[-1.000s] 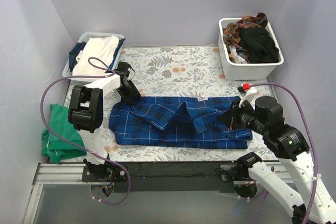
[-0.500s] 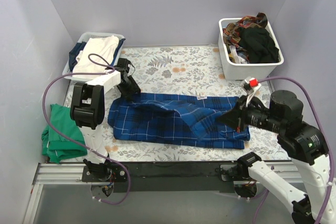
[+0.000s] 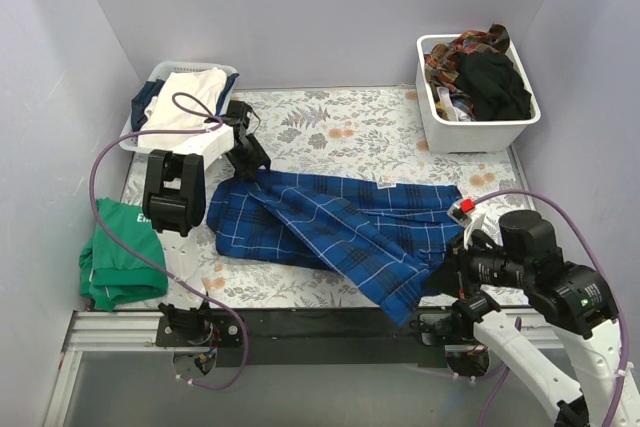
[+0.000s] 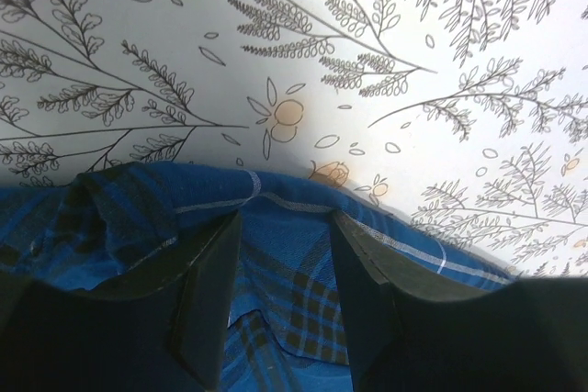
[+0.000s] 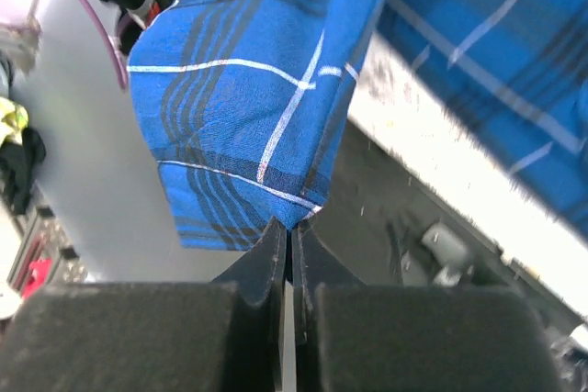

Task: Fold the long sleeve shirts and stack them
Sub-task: Fold the shirt

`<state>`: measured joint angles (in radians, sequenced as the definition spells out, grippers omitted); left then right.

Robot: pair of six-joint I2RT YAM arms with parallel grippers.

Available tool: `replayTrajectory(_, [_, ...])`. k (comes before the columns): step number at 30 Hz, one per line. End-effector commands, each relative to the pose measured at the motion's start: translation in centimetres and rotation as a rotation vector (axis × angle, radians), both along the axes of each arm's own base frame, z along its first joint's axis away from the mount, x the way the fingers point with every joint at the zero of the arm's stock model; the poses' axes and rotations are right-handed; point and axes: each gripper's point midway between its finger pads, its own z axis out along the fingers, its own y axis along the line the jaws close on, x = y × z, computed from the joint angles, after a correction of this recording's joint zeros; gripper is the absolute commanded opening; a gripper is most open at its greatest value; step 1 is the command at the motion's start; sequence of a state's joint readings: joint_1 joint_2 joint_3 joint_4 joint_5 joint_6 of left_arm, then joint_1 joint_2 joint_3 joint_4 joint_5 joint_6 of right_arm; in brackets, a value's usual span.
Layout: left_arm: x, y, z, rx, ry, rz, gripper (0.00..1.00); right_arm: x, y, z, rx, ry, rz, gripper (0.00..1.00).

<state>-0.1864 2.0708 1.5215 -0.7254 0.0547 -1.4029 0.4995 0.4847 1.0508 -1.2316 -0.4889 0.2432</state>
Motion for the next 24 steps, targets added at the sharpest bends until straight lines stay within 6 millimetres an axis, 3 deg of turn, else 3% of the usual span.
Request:
replayTrajectory(1, [1.5,2.5,-1.5,0.119,-0.009,0.066,0.44,-2.5,-0.7,-1.5,-0.008,0.081,0.017,0.34])
replayTrajectory(2, [1.5,2.7,-1.5,0.126,-0.005,0.071,0.44,-2.3,-1.0,-1.3,-0.007,0.074,-0.014,0.58])
replayTrajectory(3, [1.5,2.9,-1.6,0.142,-0.003,0.078,0.43,-2.0,-1.2,-1.1,-0.014,0.053,-0.04,0.73])
replayTrajectory(4, [1.5,3.2,-1.5,0.149,-0.003,0.088,0.44,-0.7,-2.3,-0.8,-0.052,-0.008,-0.124,0.78])
replayTrajectory(6, [1.3,3.7,-1.7,0.162,0.009,0.103,0.44,0.5,-3.0,0.0,-0.062,-0.065,-0.198,0.79])
replayTrajectory(10, [0.8,5.0,-1.9,0.169,0.025,0.133,0.44,4.9,-5.4,0.2,-0.108,-0.16,-0.468,0.79])
replayTrajectory(13, [0.0,6.1,-2.1,0.171,0.038,0.15,0.43,9.4,-5.7,-1.5,-0.119,-0.155,-0.656,0.79])
replayTrajectory(14, [0.0,6.4,-2.1,0.166,0.036,0.158,0.44,10.4,-5.4,-3.8,-0.157,-0.114,-0.681,0.79])
replayTrajectory(15, [-0.4,6.6,-2.3,0.165,0.045,0.16,0.44,12.1,-4.8,-3.8,-0.138,-0.126,-0.705,0.79])
replayTrajectory(16, [-0.5,6.9,-1.9,0.163,0.038,0.163,0.44,13.4,-4.2,-5.7,-0.201,-0.075,-0.707,0.78])
replayTrajectory(18, [-0.9,7.7,-1.9,0.165,0.042,0.172,0.43,15.5,-3.3,-7.0,-0.255,-0.049,-0.702,0.76])
replayTrajectory(19, [-1.0,8.0,-1.5,0.163,0.036,0.175,0.44,16.8,-3.2,-9.2,-0.358,0.005,-0.705,0.76])
replayTrajectory(24, [-1.7,9.5,-1.2,0.147,0.035,0.193,0.44,23.3,-1.9,-10.8,-0.543,-0.01,-0.683,0.75])
